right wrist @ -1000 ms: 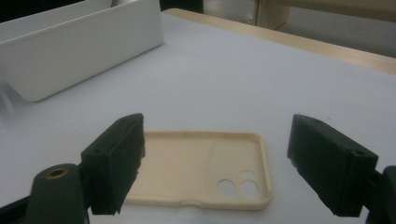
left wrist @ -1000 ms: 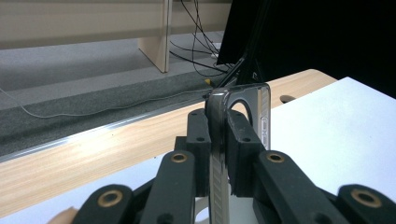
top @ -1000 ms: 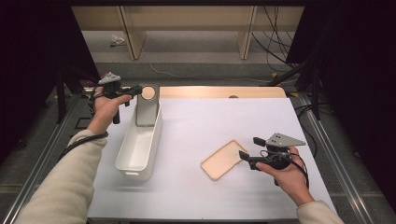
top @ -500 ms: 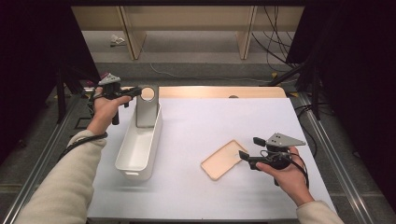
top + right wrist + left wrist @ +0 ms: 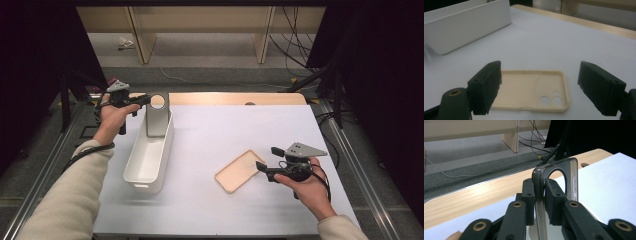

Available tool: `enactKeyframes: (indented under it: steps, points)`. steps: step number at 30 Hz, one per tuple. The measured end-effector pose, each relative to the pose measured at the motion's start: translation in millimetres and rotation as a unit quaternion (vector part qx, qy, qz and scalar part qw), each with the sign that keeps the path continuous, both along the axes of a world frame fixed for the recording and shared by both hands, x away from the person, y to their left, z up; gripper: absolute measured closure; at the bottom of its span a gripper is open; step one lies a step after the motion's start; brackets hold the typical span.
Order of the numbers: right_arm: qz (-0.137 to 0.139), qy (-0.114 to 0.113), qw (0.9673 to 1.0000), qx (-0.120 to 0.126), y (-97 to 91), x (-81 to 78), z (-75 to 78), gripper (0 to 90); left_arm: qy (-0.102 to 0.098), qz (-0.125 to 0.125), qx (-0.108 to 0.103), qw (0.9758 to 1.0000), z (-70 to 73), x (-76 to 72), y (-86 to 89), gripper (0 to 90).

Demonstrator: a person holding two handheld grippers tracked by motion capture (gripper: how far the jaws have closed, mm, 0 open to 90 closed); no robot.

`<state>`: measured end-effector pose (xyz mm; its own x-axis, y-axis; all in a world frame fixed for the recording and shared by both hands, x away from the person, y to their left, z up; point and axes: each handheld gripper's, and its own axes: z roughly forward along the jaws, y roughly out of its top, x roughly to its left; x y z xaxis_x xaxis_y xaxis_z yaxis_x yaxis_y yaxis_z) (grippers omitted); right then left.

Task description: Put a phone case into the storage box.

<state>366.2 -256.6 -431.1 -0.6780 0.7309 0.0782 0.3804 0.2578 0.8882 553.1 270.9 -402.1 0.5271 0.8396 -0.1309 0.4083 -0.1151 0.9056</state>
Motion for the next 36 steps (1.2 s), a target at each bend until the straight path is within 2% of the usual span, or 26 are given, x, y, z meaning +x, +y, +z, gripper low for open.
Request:
enactKeyframes:
  steps: [5, 10, 18, 22, 24, 25, 26, 27, 28, 30, 33, 36]
  points:
    - [0.000, 0.000, 1.0000, 0.000, 0.2, -0.1, 0.1, 20.0, 0.002, 0.001, 0.012, 0.9999, -1.0, 0.2, -0.2, 76.8]
    - [0.000, 0.000, 1.0000, -0.001, 0.2, -0.1, 0.0, 20.1, 0.002, 0.004, 0.035, 0.9994, -2.6, 0.7, -1.7, 75.4]
    - [0.001, 0.000, 1.0000, -0.001, 0.1, -0.2, 0.0, 20.0, 0.005, 0.012, 0.049, 0.9987, -2.8, 1.6, -4.7, 71.4]
    - [0.001, 0.001, 1.0000, -0.001, 0.2, -0.2, 0.0, 20.0, 0.012, 0.028, 0.064, 0.9975, -1.8, 1.3, -7.9, 59.1]
    - [0.001, 0.001, 1.0000, -0.002, 0.3, -0.2, 0.0, 19.9, 0.015, 0.033, 0.060, 0.9975, -0.7, 1.0, -8.2, 46.5]
    - [0.001, 0.001, 1.0000, -0.002, 0.3, -0.2, 0.0, 19.9, 0.017, 0.035, 0.057, 0.9976, -0.1, 0.7, -8.4, 46.5]
    - [0.001, 0.001, 1.0000, -0.002, 0.3, -0.1, -0.1, 19.9, 0.020, 0.039, 0.055, 0.9975, 1.1, 0.0, -8.5, 37.7]
    - [0.001, 0.001, 1.0000, -0.002, 0.3, -0.1, -0.1, 19.9, 0.021, 0.040, 0.053, 0.9975, 1.9, -0.7, -8.4, 37.7]
    - [0.001, 0.001, 1.0000, -0.003, 0.2, 0.0, -0.4, 19.8, 0.023, 0.043, 0.056, 0.9972, 4.3, -3.4, -8.6, 26.3]
    - [0.001, 0.002, 1.0000, -0.004, 0.7, 0.2, -0.9, 19.7, 0.023, 0.047, 0.062, 0.9967, 7.1, -7.2, -8.1, 15.9]
    - [0.002, 0.003, 1.0000, -0.005, 0.9, 0.2, -1.0, 19.7, 0.024, 0.043, 0.063, 0.9968, 9.6, -12.6, -7.5, 14.4]
    - [0.002, 0.004, 1.0000, -0.006, 1.2, 0.1, -1.0, 19.7, 0.027, 0.041, 0.058, 0.9972, 13.9, -23.3, -7.4, 6.2]
